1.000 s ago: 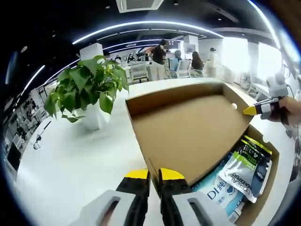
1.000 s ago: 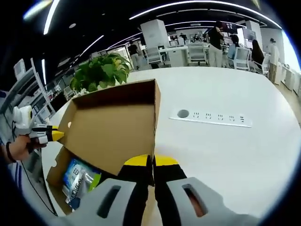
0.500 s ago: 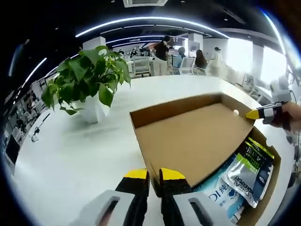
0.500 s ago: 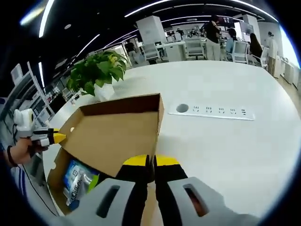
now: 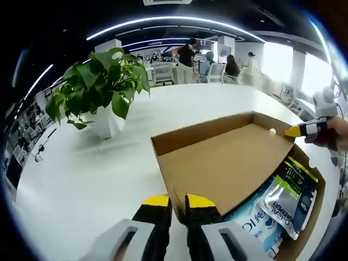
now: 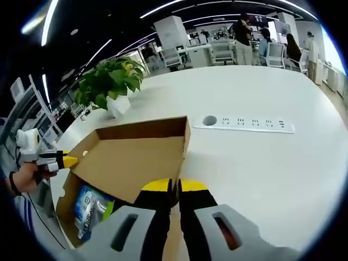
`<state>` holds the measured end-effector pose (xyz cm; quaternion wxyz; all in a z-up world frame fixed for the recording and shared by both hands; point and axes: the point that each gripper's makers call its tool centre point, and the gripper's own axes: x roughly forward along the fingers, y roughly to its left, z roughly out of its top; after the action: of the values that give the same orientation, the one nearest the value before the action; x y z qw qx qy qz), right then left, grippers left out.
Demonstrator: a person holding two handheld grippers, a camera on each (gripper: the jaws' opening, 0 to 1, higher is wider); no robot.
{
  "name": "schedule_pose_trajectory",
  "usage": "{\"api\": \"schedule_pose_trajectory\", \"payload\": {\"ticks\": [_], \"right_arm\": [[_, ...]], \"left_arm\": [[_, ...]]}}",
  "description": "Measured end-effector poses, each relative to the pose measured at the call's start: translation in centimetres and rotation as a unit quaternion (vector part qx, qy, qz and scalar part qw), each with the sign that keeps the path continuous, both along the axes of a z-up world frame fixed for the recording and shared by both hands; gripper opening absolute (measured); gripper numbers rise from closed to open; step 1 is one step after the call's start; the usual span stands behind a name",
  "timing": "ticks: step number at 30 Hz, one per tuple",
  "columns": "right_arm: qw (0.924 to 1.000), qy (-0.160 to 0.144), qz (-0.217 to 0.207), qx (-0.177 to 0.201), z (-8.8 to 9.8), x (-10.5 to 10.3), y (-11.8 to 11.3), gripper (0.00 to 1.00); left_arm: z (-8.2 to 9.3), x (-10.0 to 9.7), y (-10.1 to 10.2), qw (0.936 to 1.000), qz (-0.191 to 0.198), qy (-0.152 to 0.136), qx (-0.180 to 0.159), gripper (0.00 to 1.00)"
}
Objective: Operate the shoe box by opening the lid, removing the specified soft item, and placing it in the target area until the item is outside and the box remains undamaged.
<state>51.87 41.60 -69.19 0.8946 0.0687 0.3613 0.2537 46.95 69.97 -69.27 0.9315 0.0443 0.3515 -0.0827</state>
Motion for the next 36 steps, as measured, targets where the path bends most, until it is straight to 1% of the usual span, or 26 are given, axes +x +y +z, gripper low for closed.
{"api": "schedule_pose_trajectory", "payload": {"ticks": [6, 16, 19, 23, 27, 33, 36], "right_arm": [[1.0000, 0.003, 0.001, 0.000, 0.1, -0.4, 0.0, 0.03], [0.9999, 0.007, 0.003, -0.009, -0.2, -0.7, 0.0, 0.03], [0.9999, 0.008, 0.005, -0.013, -0.2, -1.0, -0.1, 0.04], [0.9999, 0.012, 0.006, -0.011, -0.2, -1.2, -0.3, 0.03], [0.9998, 0.010, 0.006, -0.013, 0.0, -1.5, -0.4, 0.03], [0.9998, 0.013, 0.008, -0.009, 0.7, -2.5, -1.1, 0.02], [0.9999, 0.011, 0.008, -0.008, 0.9, -3.1, -1.5, 0.01]], "left_arm": [[-0.2, -0.3, -0.1, 1.0000, 0.000, 0.004, -0.001, 0.09], [-1.0, -1.1, -0.1, 0.9998, -0.006, 0.010, -0.016, 0.09], [-0.9, -1.5, -0.3, 0.9998, -0.006, 0.009, -0.018, 0.09], [-0.6, -2.0, -0.5, 0.9998, -0.014, 0.008, -0.009, 0.09], [-0.5, -2.3, -0.3, 0.9998, -0.013, 0.008, -0.013, 0.08], [0.1, -3.1, -0.3, 0.9997, -0.006, 0.008, -0.022, 0.09], [0.4, -3.7, -0.3, 0.9998, -0.005, 0.005, -0.018, 0.10]]}}
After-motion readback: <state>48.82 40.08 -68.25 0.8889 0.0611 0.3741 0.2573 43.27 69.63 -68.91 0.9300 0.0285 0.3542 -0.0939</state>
